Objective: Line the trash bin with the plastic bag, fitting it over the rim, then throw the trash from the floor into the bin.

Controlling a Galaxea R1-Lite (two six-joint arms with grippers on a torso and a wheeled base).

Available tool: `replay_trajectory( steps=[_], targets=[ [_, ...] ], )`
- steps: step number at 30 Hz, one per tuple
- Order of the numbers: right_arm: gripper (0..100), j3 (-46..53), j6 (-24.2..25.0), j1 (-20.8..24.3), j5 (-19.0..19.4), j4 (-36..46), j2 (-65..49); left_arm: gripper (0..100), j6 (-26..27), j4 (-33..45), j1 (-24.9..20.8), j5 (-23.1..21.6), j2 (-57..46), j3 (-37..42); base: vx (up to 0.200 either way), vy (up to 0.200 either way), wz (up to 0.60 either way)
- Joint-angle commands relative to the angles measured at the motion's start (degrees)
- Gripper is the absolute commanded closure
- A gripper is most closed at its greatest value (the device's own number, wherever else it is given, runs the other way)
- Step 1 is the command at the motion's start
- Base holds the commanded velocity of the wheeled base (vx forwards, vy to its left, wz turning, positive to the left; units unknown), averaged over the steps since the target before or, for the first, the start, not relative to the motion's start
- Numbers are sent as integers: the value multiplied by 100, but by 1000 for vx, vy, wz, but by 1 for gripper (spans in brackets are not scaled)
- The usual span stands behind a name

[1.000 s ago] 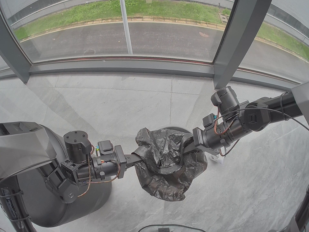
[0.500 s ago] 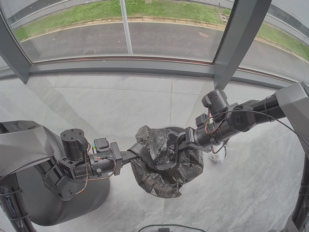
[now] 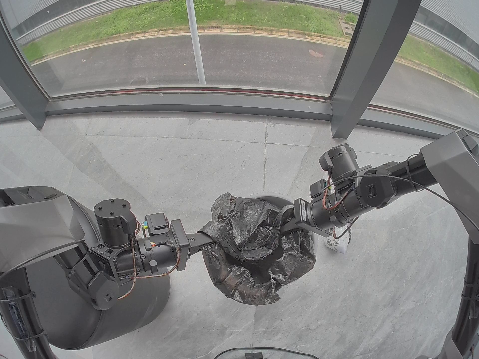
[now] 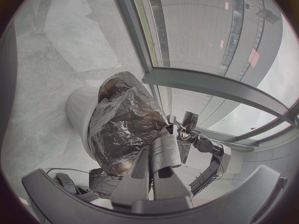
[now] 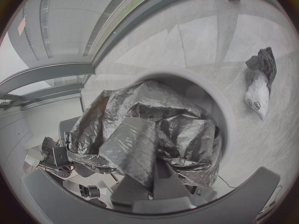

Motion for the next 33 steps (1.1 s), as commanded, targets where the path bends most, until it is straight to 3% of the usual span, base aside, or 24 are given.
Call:
replay_trajectory(
  steps=[1,5,11,26,33],
  targets=[
    [100,505,-10,-4,8,-23,-272,100,-8,3,-94,-42,19,52,0,0,0],
    [100,953,-45,-12,8,-137,-457,100,-17,3,-121,-104,46,52,0,0,0],
    [100,1603,-71,-426,-10,-612,-483,100,-17,3,-121,-104,98,43,0,0,0],
    [100,1981,-405,-821,-19,-638,-475,100,-87,-6,-129,-113,468,-124,0,0,0],
    [100,1955,-405,-812,-467,-708,-404,100,-87,-261,-235,-245,652,-168,0,0,0]
  ],
)
